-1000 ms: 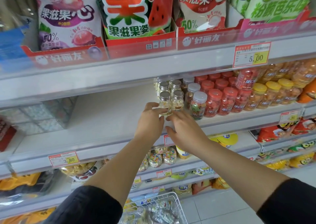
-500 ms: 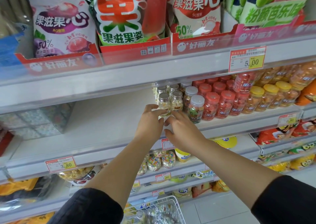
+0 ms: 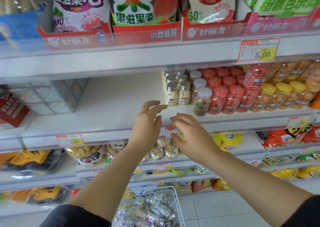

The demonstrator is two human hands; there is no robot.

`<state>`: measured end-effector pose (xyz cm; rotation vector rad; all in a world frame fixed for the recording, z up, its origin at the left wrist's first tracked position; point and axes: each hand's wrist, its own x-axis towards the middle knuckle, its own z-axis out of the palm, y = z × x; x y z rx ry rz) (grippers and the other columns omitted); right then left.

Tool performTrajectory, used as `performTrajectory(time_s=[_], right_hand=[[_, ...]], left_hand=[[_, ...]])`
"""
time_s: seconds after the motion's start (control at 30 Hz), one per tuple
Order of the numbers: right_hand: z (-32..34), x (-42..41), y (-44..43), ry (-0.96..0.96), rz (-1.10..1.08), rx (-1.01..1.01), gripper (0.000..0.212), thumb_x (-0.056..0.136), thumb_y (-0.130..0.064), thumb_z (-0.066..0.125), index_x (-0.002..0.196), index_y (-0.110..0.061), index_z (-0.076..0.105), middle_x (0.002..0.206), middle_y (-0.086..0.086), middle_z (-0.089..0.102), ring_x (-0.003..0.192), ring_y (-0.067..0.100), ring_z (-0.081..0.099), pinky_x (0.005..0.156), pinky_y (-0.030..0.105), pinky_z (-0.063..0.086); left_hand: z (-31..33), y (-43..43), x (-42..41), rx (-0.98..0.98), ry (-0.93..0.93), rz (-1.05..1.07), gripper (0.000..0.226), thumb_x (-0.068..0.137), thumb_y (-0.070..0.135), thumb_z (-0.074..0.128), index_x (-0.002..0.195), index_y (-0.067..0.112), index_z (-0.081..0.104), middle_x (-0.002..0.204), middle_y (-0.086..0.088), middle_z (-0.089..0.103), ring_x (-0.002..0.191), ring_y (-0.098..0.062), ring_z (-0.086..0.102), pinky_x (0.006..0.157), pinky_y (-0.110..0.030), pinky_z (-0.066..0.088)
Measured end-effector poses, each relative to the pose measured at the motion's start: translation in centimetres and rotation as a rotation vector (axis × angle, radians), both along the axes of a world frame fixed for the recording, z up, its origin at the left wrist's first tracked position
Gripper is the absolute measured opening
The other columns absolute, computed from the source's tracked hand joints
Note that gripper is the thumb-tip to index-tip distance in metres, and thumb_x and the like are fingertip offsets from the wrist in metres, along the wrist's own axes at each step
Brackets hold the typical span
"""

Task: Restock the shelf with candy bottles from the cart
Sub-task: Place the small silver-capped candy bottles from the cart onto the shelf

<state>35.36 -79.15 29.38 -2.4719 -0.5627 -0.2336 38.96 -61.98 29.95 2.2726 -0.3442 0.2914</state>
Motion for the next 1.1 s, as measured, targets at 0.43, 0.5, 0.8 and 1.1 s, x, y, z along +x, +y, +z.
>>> performTrajectory(time_s=[0.43, 0.5, 0.8, 1.1], right_hand=[[-18.4, -6.4, 1.9, 0.635, 0.210, -0.229, 0.017, 0.091, -0.026, 0.059, 0.104, -0.029, 0.069, 0.097, -0.012, 0.068, 0.091, 0.011, 0.064, 0.078, 0.031, 0.051], [-21.0, -7.1, 2.2, 0.729, 0.209, -0.294, 0.017, 0.091, -0.028, 0.059, 0.105, -0.030, 0.068, 0.099, -0.012, 0.068, 0.092, 0.011, 0.063, 0.078, 0.031, 0.051], [-32.1, -11.3, 2.9, 1.018, 0.216, -0.485, 0.018, 0.093, -0.029, 0.059, 0.108, -0.024, 0.065, 0.103, -0.005, 0.067, 0.091, 0.016, 0.063, 0.084, 0.035, 0.053], [-42.4, -15.3, 2.6, 1.079, 0.225, -0.640, 0.036, 0.096, -0.026, 0.052, 0.132, -0.023, 0.053, 0.123, 0.003, 0.053, 0.098, 0.022, 0.056, 0.080, 0.034, 0.048]], left_hand=[[-16.1, 8.7, -16.9, 0.017, 0.362, 0.350, 0.027, 0.094, 0.004, 0.057, 0.109, 0.020, 0.072, 0.107, 0.010, 0.065, 0.091, -0.004, 0.063, 0.085, -0.014, 0.049], [-18.8, 9.7, -18.8, 0.039, 0.484, 0.387, 0.028, 0.093, 0.002, 0.058, 0.109, 0.020, 0.073, 0.109, 0.006, 0.067, 0.084, -0.001, 0.061, 0.082, -0.016, 0.049], [-30.8, 13.4, -25.7, 0.201, 0.974, 0.333, 0.033, 0.094, 0.013, 0.055, 0.122, 0.029, 0.065, 0.118, 0.009, 0.065, 0.095, -0.009, 0.064, 0.086, -0.028, 0.053], [-42.5, 11.8, -26.8, 0.485, 1.141, 0.034, 0.047, 0.097, 0.010, 0.051, 0.138, 0.032, 0.048, 0.143, 0.010, 0.047, 0.122, -0.017, 0.056, 0.094, -0.033, 0.048]])
